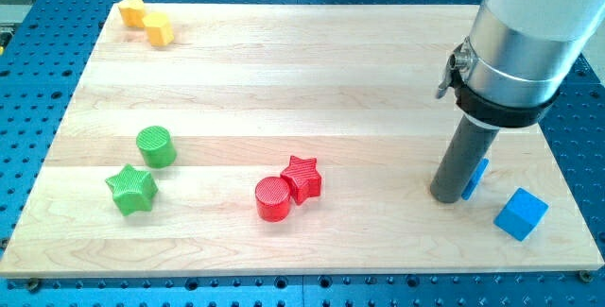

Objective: Drag the red star towards the center of the board

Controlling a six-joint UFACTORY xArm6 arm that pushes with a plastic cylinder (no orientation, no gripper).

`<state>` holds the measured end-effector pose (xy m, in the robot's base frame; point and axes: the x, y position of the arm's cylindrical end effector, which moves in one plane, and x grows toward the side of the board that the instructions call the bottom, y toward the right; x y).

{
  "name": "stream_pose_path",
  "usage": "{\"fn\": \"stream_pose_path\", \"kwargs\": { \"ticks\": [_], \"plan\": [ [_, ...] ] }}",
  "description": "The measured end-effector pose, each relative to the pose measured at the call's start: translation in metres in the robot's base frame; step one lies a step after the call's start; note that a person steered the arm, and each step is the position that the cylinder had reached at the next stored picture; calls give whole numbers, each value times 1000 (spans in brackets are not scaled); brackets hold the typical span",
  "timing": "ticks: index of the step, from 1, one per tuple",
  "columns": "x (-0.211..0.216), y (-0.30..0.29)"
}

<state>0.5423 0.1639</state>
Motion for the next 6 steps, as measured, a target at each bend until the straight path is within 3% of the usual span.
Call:
{"fn": "stream_pose_path", "kwargs": {
  "ticks": [1, 2, 3, 4, 6],
  "plan": [
    [15, -7],
    [68, -69],
    [65, -145],
    [34, -176],
    [-58, -162]
  ]
}}
